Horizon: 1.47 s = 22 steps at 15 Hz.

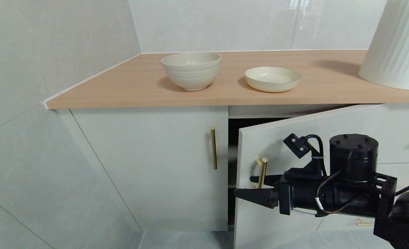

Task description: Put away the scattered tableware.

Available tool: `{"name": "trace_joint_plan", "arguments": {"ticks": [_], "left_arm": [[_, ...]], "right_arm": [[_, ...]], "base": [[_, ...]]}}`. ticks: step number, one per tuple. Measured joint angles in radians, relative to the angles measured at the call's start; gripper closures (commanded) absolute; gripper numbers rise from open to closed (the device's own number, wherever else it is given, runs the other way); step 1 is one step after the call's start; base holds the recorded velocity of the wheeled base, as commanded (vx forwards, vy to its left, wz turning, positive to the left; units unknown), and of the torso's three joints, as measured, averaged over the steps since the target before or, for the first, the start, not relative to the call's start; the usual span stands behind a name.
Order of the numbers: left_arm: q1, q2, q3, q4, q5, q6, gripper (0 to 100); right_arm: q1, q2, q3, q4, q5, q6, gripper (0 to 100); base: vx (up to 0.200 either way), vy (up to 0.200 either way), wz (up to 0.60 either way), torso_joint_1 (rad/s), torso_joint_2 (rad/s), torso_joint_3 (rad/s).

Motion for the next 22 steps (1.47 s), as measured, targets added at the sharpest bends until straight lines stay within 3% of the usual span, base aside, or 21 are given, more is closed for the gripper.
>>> {"name": "trace_joint_plan", "arguments": {"ticks": [6,11,14,16,19,20,22], "left_arm": [[0.0,0.0,-0.022,0.001,-0.024,0.021,0],[-0.015,0.118,-0.246,0.099,-0.238,0.02,0],[-0.019,0.342,-0.343,0.118,-0.437,0.034,0],[-0.022,0.505,-0.401,0.115,-0.537,0.039,0],[-0.046,0.714,-0.486,0.075,-0.59,0.043,0],[-0.058,0.768,-0.509,0.053,-0.596,0.043,100],[-0.1,0.877,-0.53,-0.017,-0.599,0.043,100]], "right_arm": [[0.007,-0.091,0.159,-0.094,0.009,0.0,0],[0.016,-0.145,0.23,-0.1,0.016,-0.001,0],[0.024,-0.169,0.261,-0.1,0.015,-0.001,0],[0.025,-0.188,0.283,-0.099,0.016,-0.001,0],[0.025,-0.204,0.299,-0.096,0.019,0.0,0],[0.025,-0.206,0.3,-0.096,0.019,0.0,0],[0.026,-0.209,0.307,-0.096,0.017,-0.001,0]], "base": [[0.0,0.0,0.0,0.0,0.0,0.0],[0.0,0.0,0.0,0.0,0.0,0.0],[0.0,0.0,0.0,0.0,0.0,0.0],[0.0,0.0,0.0,0.0,0.0,0.0],[0.0,0.0,0.0,0.0,0.0,0.0],[0.0,0.0,0.0,0.0,0.0,0.0],[0.0,0.0,0.0,0.0,0.0,0.0]]}}
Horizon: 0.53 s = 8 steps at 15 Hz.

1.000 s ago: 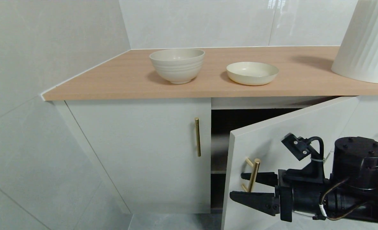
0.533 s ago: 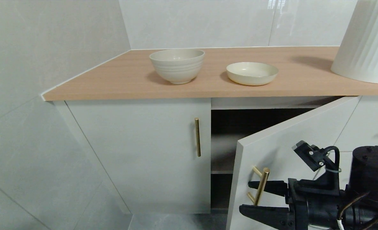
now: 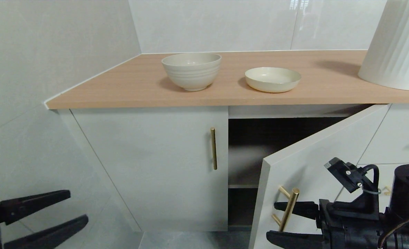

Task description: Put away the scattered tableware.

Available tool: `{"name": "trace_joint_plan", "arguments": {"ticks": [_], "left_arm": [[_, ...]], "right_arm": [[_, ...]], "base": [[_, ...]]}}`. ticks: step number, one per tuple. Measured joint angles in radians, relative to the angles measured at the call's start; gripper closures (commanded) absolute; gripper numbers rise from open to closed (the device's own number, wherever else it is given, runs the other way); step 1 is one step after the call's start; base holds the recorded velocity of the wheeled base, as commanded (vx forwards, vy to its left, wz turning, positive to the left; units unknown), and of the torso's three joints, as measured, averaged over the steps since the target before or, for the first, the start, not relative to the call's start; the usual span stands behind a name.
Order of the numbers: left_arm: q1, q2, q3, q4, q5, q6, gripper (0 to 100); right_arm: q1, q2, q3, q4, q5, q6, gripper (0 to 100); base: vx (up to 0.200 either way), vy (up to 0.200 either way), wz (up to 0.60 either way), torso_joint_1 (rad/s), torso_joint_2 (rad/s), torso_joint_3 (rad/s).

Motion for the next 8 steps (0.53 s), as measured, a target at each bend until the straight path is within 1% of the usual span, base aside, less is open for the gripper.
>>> {"name": "trace_joint_plan", "arguments": {"ticks": [2,3,4,6,8], "left_arm": [[-0.06,0.106,-0.007,-0.077,-0.001,-0.005,100],[-0.097,0.163,-0.008,-0.12,-0.001,-0.02,100],[-0.136,0.222,-0.009,-0.175,-0.001,-0.046,100],[-0.207,0.354,-0.01,-0.333,0.0,-0.126,100],[-0.269,0.497,-0.006,-0.545,0.001,-0.227,100]], "right_arm": [[0.0,-0.002,0.013,0.0,0.0,-0.001,0],[0.0,-0.003,0.02,0.0,0.0,-0.001,0],[0.0,-0.004,0.026,0.001,0.0,-0.001,0],[0.0,-0.006,0.029,0.002,-0.001,-0.003,0],[0.0,-0.01,0.03,0.003,-0.001,-0.003,0]], "base": [[0.0,0.0,0.0,0.0,0.0,0.0],[0.0,0.0,0.0,0.0,0.0,0.0],[0.0,0.0,0.0,0.0,0.0,0.0],[0.0,0.0,0.0,0.0,0.0,0.0],[0.0,0.0,0.0,0.0,0.0,0.0]]}}
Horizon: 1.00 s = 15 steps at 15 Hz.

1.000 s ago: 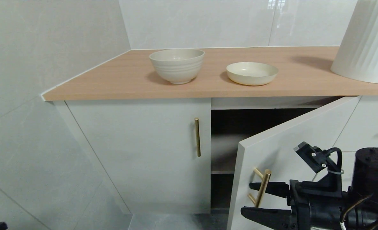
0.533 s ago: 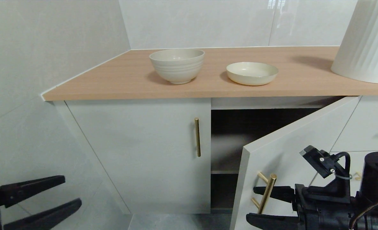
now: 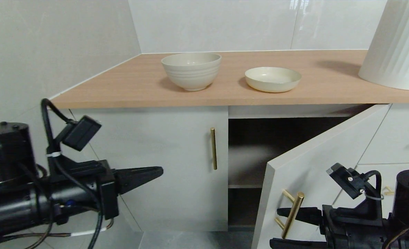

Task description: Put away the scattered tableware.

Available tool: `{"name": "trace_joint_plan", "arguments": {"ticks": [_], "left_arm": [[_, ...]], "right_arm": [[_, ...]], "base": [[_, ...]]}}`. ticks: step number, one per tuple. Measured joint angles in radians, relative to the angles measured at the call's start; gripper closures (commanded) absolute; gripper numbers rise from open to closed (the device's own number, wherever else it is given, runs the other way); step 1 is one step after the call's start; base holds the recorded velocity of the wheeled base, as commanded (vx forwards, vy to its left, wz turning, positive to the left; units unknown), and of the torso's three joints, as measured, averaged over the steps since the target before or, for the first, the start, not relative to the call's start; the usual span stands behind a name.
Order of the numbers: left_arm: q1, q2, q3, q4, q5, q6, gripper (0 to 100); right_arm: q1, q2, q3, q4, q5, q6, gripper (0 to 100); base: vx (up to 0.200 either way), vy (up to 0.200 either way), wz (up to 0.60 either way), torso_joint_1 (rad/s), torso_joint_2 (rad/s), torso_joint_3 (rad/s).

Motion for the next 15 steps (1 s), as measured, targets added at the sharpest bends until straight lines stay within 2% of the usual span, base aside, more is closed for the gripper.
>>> {"name": "trace_joint_plan", "arguments": {"ticks": [2,4,6,8,9,11,15], "left_arm": [[-0.07,0.144,0.004,-0.193,0.001,-0.066,100],[-0.14,0.288,-0.007,-0.346,0.008,-0.107,100],[-0.228,0.431,-0.066,-0.442,0.016,-0.184,100],[-0.306,0.531,-0.154,-0.475,0.019,-0.263,100],[-0.331,0.563,-0.187,-0.479,0.019,-0.277,100],[-0.37,0.607,-0.226,-0.48,0.019,-0.281,100],[-0.4,0.637,-0.255,-0.486,0.014,-0.281,100]], "right_arm": [[0.0,-0.006,0.0,0.002,0.0,0.0,0],[-0.001,-0.011,-0.001,0.004,0.0,0.0,0],[0.0,-0.017,-0.002,0.005,0.0,0.001,0],[0.0,-0.02,-0.003,0.003,0.0,0.001,0],[0.0,-0.021,-0.002,0.001,0.0,0.001,0],[-0.001,-0.029,-0.002,0.0,0.001,0.001,0],[-0.036,-0.058,-0.003,-0.002,0.004,0.005,0]], "base": [[0.0,0.0,0.0,0.0,0.0,0.0],[0.0,0.0,0.0,0.0,0.0,0.0],[0.0,0.0,0.0,0.0,0.0,0.0],[0.0,0.0,0.0,0.0,0.0,0.0],[0.0,0.0,0.0,0.0,0.0,0.0],[0.0,0.0,0.0,0.0,0.0,0.0],[0.0,0.0,0.0,0.0,0.0,0.0]]}}
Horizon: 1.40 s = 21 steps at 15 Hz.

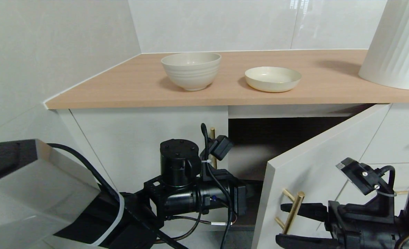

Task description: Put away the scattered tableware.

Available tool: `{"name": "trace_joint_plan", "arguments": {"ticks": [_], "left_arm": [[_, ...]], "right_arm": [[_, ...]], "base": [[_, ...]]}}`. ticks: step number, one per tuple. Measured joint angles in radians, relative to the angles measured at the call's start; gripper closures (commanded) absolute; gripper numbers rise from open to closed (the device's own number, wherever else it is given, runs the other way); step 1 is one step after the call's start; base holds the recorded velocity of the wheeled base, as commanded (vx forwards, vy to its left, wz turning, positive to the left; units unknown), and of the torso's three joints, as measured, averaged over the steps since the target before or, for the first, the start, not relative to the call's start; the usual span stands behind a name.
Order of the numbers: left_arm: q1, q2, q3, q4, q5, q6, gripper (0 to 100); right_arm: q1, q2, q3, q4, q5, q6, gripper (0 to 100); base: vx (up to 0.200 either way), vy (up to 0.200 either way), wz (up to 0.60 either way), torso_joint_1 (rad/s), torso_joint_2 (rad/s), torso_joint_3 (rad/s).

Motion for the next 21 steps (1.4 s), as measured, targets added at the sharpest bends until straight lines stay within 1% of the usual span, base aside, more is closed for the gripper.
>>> {"name": "trace_joint_plan", "arguments": {"ticks": [4,5,7,8,9,10,11,13,17,21], "left_arm": [[-0.011,0.006,-0.004,0.0,-0.026,0.002,100],[-0.013,0.006,-0.004,-0.001,-0.025,0.004,100],[-0.014,0.006,0.003,-0.001,-0.024,0.008,100],[-0.016,0.006,0.003,-0.001,-0.024,0.008,100],[-0.016,0.005,0.002,0.0,-0.024,0.008,100],[-0.016,0.003,0.0,0.0,-0.023,0.008,100],[-0.015,0.002,-0.001,0.0,-0.023,0.008,100],[-0.015,0.0,-0.005,-0.001,-0.023,0.008,100],[-0.015,0.005,-0.013,0.0,-0.024,0.008,100],[-0.015,0.024,-0.051,0.004,-0.021,0.006,100]], "right_arm": [[-0.101,-0.081,0.024,0.012,-0.007,0.0,0],[-0.113,-0.123,0.027,0.053,-0.007,0.0,0],[-0.123,-0.218,-0.013,0.254,-0.008,-0.002,0],[-0.127,-0.273,-0.062,0.407,-0.009,-0.009,0],[-0.129,-0.331,-0.114,0.578,-0.011,-0.032,0],[-0.131,-0.38,-0.153,0.7,-0.015,-0.082,0],[-0.133,-0.429,-0.191,0.772,-0.028,-0.137,0],[-0.136,-0.48,-0.218,0.786,-0.041,-0.149,0],[-0.138,-0.514,-0.226,0.79,-0.041,-0.149,0],[-0.138,-0.513,-0.225,0.79,-0.041,-0.149,0]], "base": [[0.0,0.0,0.0,0.0,0.0,0.0],[0.0,0.0,0.0,0.0,0.0,0.0],[0.0,0.0,0.0,0.0,0.0,0.0],[0.0,0.0,0.0,0.0,0.0,0.0],[0.0,0.0,0.0,0.0,0.0,0.0],[0.0,0.0,0.0,0.0,0.0,0.0],[0.0,0.0,0.0,0.0,0.0,0.0],[0.0,0.0,0.0,0.0,0.0,0.0],[0.0,0.0,0.0,0.0,0.0,0.0],[-0.2,0.0,0.0,0.004,0.0,0.0]]}}
